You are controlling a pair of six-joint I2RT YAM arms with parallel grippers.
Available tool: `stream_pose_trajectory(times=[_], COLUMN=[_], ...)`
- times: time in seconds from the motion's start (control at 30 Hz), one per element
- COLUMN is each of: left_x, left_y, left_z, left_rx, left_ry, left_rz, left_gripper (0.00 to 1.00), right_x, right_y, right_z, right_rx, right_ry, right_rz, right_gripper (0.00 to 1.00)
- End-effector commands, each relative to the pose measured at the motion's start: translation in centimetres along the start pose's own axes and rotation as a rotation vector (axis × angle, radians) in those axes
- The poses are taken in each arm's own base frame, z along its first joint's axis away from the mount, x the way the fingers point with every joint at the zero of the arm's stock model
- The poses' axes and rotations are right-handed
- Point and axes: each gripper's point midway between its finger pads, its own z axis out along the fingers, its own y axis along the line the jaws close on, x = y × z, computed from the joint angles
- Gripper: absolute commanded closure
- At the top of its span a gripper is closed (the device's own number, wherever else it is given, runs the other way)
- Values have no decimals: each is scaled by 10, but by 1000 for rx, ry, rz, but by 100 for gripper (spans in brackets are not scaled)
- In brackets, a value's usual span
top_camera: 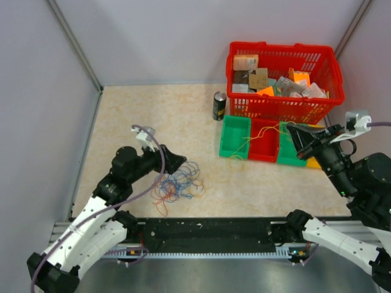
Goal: Untangle the cables
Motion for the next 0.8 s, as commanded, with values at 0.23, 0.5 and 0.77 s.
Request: stream_pose_trajectory(times=[0.23, 0.5, 0.77], left_x=[58, 129, 106], left_y=[-122, -125, -94], left_z=[62, 91, 81], left_rx=[390, 455, 139], left_ry=[217, 491, 341], left_rz=[461, 414, 230], left_gripper=[17, 29, 25], right_x=[-43, -44, -34], right_y=[27, 23, 17], right_z=[-29, -40, -37], right_rx=[-173, -179, -150], right_ry=[-84, -89, -73], right_rz=[54, 32, 18], right_gripper=[100, 100, 100])
